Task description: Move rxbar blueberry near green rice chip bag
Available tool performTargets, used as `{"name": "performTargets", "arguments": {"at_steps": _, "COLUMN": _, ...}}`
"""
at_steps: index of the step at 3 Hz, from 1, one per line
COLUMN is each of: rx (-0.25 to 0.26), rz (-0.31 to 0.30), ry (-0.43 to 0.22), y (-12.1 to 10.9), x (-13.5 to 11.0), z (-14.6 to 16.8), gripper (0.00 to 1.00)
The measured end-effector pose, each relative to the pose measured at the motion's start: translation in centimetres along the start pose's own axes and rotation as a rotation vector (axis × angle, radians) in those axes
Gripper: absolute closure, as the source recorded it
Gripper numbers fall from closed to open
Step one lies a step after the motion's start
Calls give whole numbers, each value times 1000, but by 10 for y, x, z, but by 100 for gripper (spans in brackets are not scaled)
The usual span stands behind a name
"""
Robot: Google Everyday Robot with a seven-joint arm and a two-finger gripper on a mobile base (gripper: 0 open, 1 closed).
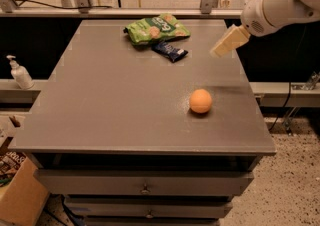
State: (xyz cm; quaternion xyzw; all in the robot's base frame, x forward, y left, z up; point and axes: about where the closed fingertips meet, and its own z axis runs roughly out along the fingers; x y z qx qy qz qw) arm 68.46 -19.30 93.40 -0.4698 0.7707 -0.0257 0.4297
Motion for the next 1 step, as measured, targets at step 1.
{"name": "performTargets", "arguments": {"at_steps": 1, "rx": 9, "rz": 4, "ry": 2, "y": -2, "x": 4, "z": -3, "gripper": 0}}
